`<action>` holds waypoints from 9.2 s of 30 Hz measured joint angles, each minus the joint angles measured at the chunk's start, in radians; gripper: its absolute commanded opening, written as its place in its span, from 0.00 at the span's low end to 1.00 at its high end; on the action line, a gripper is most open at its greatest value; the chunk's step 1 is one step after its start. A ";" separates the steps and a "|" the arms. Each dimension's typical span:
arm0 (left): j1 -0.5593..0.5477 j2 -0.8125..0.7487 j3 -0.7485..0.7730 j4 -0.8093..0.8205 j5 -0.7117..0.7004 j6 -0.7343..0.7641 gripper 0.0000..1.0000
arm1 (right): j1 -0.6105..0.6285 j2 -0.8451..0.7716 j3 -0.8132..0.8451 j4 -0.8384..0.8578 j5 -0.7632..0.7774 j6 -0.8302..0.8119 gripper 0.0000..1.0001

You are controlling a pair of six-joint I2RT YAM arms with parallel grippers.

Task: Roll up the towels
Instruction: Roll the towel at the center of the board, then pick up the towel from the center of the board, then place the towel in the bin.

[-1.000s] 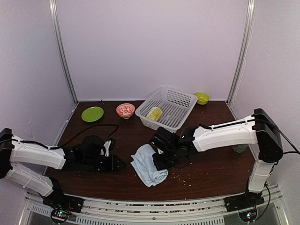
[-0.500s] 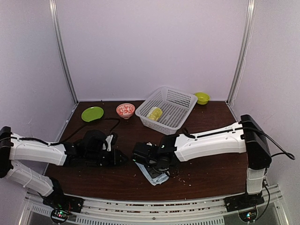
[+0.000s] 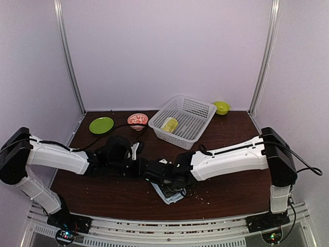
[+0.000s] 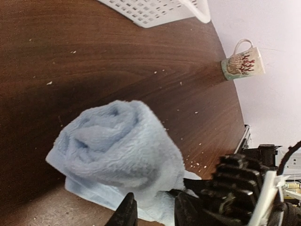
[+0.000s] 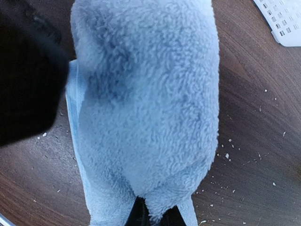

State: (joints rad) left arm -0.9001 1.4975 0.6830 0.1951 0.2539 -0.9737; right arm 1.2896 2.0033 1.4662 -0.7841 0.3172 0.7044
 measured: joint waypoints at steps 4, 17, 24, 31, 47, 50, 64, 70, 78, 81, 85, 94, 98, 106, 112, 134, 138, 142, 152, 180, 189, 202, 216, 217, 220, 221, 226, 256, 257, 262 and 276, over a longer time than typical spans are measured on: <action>-0.002 0.005 0.025 0.018 0.016 -0.015 0.27 | 0.000 -0.002 -0.007 0.014 0.000 0.008 0.00; -0.001 0.142 0.107 0.042 0.046 -0.035 0.26 | -0.007 -0.036 -0.071 0.084 -0.014 0.001 0.00; 0.005 0.164 0.108 0.078 0.075 -0.051 0.20 | -0.013 -0.050 -0.098 0.119 -0.036 -0.026 0.15; 0.011 0.191 0.090 0.150 0.109 -0.075 0.16 | -0.017 -0.061 -0.130 0.171 -0.077 -0.068 0.34; 0.035 0.289 0.032 0.343 0.167 -0.121 0.00 | -0.031 -0.172 -0.245 0.287 -0.209 -0.130 0.62; 0.037 0.303 0.020 0.372 0.168 -0.130 0.00 | -0.039 -0.217 -0.267 0.294 -0.232 -0.128 0.61; 0.048 0.302 -0.066 0.441 0.135 -0.166 0.00 | -0.079 -0.293 -0.344 0.443 -0.356 -0.044 0.23; 0.048 0.275 -0.109 0.436 0.113 -0.167 0.00 | -0.077 -0.161 -0.338 0.466 -0.415 -0.016 0.26; 0.050 0.250 -0.139 0.398 0.078 -0.161 0.00 | -0.076 -0.156 -0.322 0.486 -0.457 -0.006 0.48; 0.050 0.245 -0.139 0.377 0.070 -0.157 0.00 | -0.076 -0.192 -0.322 0.468 -0.457 -0.029 0.48; 0.050 0.238 -0.139 0.324 0.050 -0.146 0.00 | -0.086 -0.277 -0.322 0.436 -0.439 -0.051 0.41; 0.054 0.166 -0.174 0.254 0.027 -0.136 0.00 | -0.127 -0.245 -0.329 0.467 -0.409 -0.041 0.25; 0.054 0.045 -0.189 0.182 0.014 -0.130 0.00 | -0.127 -0.147 -0.333 0.500 -0.419 -0.028 0.25; 0.053 -0.122 -0.099 0.016 -0.039 -0.066 0.00 | -0.122 -0.139 -0.333 0.523 -0.422 -0.023 0.25; 0.052 -0.041 0.042 -0.001 -0.032 -0.031 0.00 | -0.121 -0.135 -0.333 0.540 -0.422 -0.018 0.27; 0.096 0.323 0.139 0.183 0.131 -0.055 0.00 | -0.121 -0.159 -0.347 0.585 -0.473 -0.034 0.57; 0.100 0.349 0.121 0.251 0.147 -0.075 0.00 | -0.123 -0.214 -0.348 0.540 -0.483 -0.055 0.62; 0.102 0.370 0.096 0.322 0.153 -0.096 0.00 | -0.143 -0.317 -0.366 0.501 -0.504 -0.069 0.64; 0.102 0.365 0.056 0.381 0.146 -0.106 0.00 | -0.374 -0.464 -0.584 0.637 -0.665 -0.027 0.62; 0.102 0.328 -0.032 0.443 0.119 -0.094 0.00 | -0.426 -0.262 -0.783 1.176 -0.887 0.341 0.65; 0.102 0.328 -0.045 0.463 0.120 -0.094 0.00 | -0.328 -0.207 -0.687 1.152 -0.863 0.366 0.66; 0.094 0.327 -0.079 0.513 0.113 -0.098 0.00 | -0.277 -0.177 -0.645 1.137 -0.772 0.426 0.69; 0.086 0.315 -0.089 0.514 0.097 -0.101 0.00 | -0.248 -0.172 -0.591 1.035 -0.715 0.431 0.61; 0.086 0.312 -0.090 0.510 0.097 -0.101 0.00 | -0.244 -0.153 -0.581 1.028 -0.715 0.433 0.59; 0.084 0.298 -0.095 0.494 0.090 -0.101 0.00 | -0.233 -0.123 -0.534 0.999 -0.715 0.436 0.49; 0.084 0.292 -0.097 0.486 0.089 -0.101 0.00 | -0.230 -0.113 -0.519 0.986 -0.715 0.435 0.41; 0.076 0.249 -0.105 0.426 0.068 -0.099 0.00 | -0.213 -0.060 -0.448 0.938 -0.721 0.429 0.00; 0.056 -0.680 0.024 -0.570 -0.413 0.049 0.20 | -0.571 -0.521 0.076 0.327 -0.571 0.032 0.00; 0.056 -0.674 0.022 -0.573 -0.420 0.050 0.20 | -0.594 -0.505 0.093 0.333 -0.576 0.031 0.00; 0.056 -0.610 0.022 -0.583 -0.438 0.060 0.20 | -0.703 -0.346 0.143 0.412 -0.626 0.056 0.00; 0.071 -0.406 0.059 -0.555 -0.420 0.101 0.19 | -0.803 0.075 0.263 0.606 -0.824 0.211 0.00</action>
State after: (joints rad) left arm -0.8288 1.0912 0.7418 -0.3595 -0.1658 -0.8726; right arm 0.4870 2.0781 1.7290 -0.1783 -0.5068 0.9154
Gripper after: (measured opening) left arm 0.193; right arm 0.099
